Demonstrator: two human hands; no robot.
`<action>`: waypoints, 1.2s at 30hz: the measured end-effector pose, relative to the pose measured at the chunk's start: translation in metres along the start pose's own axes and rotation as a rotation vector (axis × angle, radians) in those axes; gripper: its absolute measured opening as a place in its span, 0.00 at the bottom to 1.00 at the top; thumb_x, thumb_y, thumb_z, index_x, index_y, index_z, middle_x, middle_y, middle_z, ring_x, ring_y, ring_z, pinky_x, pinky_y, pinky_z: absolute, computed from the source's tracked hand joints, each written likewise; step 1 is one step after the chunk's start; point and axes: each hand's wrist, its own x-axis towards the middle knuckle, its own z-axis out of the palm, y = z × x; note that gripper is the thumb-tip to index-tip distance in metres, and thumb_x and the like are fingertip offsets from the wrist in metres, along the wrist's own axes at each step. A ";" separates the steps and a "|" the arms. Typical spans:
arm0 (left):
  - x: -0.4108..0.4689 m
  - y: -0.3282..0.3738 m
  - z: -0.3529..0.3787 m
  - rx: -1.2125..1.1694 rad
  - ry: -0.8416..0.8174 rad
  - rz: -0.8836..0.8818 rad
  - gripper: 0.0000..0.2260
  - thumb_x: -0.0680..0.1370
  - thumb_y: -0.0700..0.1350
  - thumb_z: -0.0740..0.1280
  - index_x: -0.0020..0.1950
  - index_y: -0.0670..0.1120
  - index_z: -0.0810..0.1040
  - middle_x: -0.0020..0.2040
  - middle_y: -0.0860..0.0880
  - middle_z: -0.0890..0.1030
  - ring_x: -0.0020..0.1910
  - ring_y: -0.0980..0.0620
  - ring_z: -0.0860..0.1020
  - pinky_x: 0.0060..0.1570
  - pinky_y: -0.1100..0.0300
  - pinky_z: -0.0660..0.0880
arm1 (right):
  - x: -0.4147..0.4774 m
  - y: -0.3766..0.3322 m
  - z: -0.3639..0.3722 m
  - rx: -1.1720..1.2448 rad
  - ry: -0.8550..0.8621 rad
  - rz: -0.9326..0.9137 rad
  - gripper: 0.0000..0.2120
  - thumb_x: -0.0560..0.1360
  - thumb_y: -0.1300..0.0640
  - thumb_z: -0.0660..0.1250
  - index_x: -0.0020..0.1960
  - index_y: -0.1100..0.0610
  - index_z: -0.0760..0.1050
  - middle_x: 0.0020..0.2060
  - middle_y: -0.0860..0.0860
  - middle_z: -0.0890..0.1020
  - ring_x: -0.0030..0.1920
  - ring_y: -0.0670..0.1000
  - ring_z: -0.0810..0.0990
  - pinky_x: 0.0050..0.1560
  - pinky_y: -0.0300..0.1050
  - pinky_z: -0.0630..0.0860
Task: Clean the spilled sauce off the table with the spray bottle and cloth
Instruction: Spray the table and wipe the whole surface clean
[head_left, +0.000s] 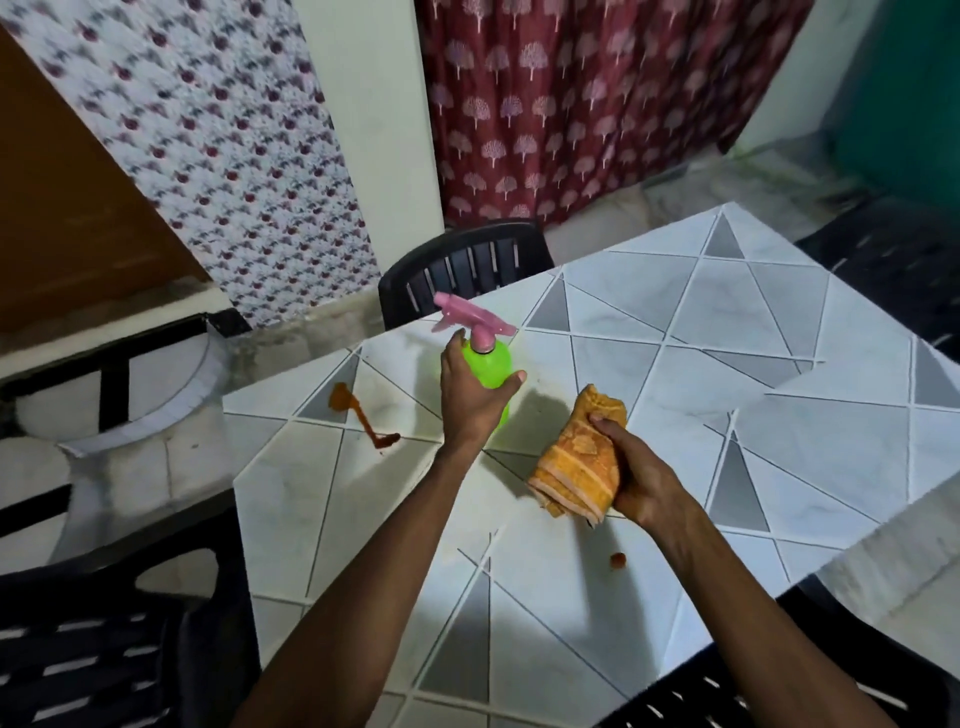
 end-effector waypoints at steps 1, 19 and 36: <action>-0.001 0.002 0.002 0.009 0.021 -0.004 0.39 0.65 0.52 0.80 0.70 0.47 0.64 0.63 0.48 0.73 0.61 0.45 0.72 0.54 0.56 0.70 | 0.001 -0.002 -0.001 0.011 -0.011 -0.003 0.19 0.74 0.51 0.74 0.61 0.58 0.80 0.53 0.58 0.86 0.51 0.58 0.86 0.55 0.56 0.80; -0.061 0.055 0.051 -0.059 -0.239 0.127 0.31 0.61 0.55 0.80 0.58 0.55 0.68 0.54 0.55 0.79 0.54 0.51 0.77 0.52 0.52 0.75 | -0.009 -0.041 -0.161 -0.005 0.493 -0.164 0.36 0.59 0.49 0.83 0.62 0.65 0.77 0.56 0.61 0.84 0.55 0.62 0.84 0.52 0.61 0.82; -0.131 0.083 0.087 -0.019 -0.213 0.124 0.32 0.58 0.51 0.83 0.57 0.57 0.72 0.54 0.58 0.79 0.54 0.56 0.77 0.53 0.55 0.75 | -0.061 -0.077 -0.173 -0.956 0.443 -0.525 0.33 0.70 0.51 0.78 0.71 0.55 0.71 0.59 0.49 0.79 0.65 0.54 0.76 0.61 0.42 0.71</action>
